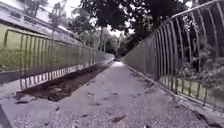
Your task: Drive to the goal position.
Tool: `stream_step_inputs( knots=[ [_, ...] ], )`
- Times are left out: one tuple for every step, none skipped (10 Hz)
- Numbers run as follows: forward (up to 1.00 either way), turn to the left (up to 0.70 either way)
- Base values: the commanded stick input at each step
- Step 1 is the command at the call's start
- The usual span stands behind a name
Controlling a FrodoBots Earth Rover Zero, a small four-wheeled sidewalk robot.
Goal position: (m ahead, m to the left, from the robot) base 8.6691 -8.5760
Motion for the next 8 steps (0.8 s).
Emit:
stream_step_inputs(
  knots=[
    [0.5, 0.0],
    [0.5, 0.0],
    [0.5, 0.0],
    [0.5, 0.0],
    [0.5, 0.0],
    [0.5, 0.0],
    [0.5, 0.0],
    [0.5, 0.0]
  ],
)
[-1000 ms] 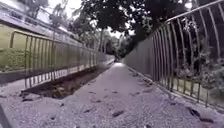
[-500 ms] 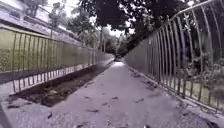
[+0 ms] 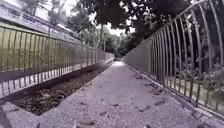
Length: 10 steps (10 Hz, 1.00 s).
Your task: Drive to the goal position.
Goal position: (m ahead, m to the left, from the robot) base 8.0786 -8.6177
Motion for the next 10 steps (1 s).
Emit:
stream_step_inputs(
  knots=[
    [0.5, 0.0],
    [0.5, 0.0],
    [0.5, 0.0],
    [0.5, 0.0],
    [0.5, 0.0],
    [0.5, 0.0],
    [0.5, 0.0],
    [0.5, 0.0],
    [0.5, 0.0],
    [0.5, 0.0]
  ],
)
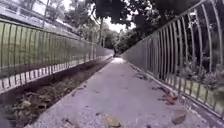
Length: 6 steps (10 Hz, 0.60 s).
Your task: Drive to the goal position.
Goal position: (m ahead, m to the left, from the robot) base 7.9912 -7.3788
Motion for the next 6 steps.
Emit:
stream_step_inputs(
  knots=[
    [0.5, 0.0],
    [0.5, 0.0],
    [0.5, 0.0],
    [0.5, 0.0],
    [0.5, 0.0],
    [0.5, 0.0]
  ],
)
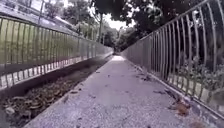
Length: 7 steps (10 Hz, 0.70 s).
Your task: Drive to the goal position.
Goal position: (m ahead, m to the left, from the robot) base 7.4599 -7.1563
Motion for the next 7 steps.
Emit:
stream_step_inputs(
  knots=[
    [0.5, 0.0],
    [0.5, 0.0],
    [0.5, 0.0],
    [0.5, 0.0],
    [0.5, 0.0],
    [0.5, 0.0],
    [0.5, 0.0]
  ],
)
